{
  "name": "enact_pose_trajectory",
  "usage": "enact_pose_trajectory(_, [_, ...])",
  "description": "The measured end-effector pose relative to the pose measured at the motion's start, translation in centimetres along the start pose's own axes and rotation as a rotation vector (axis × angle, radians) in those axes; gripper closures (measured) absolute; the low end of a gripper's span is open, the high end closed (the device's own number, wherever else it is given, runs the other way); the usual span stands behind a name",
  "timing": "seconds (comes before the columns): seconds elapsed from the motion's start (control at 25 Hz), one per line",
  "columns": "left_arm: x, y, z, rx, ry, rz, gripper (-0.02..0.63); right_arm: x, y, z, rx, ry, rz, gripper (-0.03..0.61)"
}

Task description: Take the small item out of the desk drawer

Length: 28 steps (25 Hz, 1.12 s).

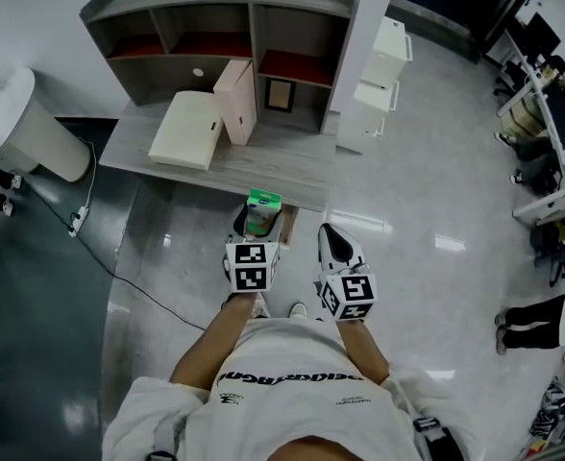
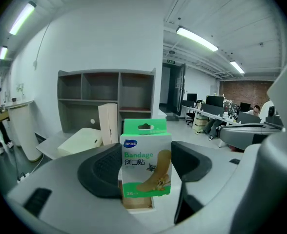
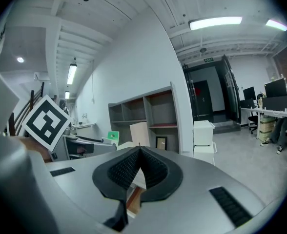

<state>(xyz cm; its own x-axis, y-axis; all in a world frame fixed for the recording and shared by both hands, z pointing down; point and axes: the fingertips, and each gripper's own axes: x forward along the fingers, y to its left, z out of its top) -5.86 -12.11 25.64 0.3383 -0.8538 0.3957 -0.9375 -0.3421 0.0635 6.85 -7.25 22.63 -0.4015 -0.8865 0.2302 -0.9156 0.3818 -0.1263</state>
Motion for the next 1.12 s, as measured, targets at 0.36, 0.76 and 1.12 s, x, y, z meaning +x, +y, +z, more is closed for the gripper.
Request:
enact_pose_trajectory(0.36, [-2.8, 0.8, 3.9, 0.018, -0.133, -0.001, 0.285, 0.5, 0.5, 2.6, -0.04, -0.027, 0.004, 0.549])
enact_pose_trajectory(0.76, [-4.7, 1.2, 5.5, 0.033, -0.217, 0.005, 0.285, 1.1, 0.6, 4.7, -0.056, -0.074, 0.004, 0.551])
enact_pose_trajectory(1.12, [-4.7, 1.8, 5.5, 0.04, -0.248, 0.012, 0.285, 2.1, 0.4, 5.2, -0.05, -0.094, -0.002, 0.551])
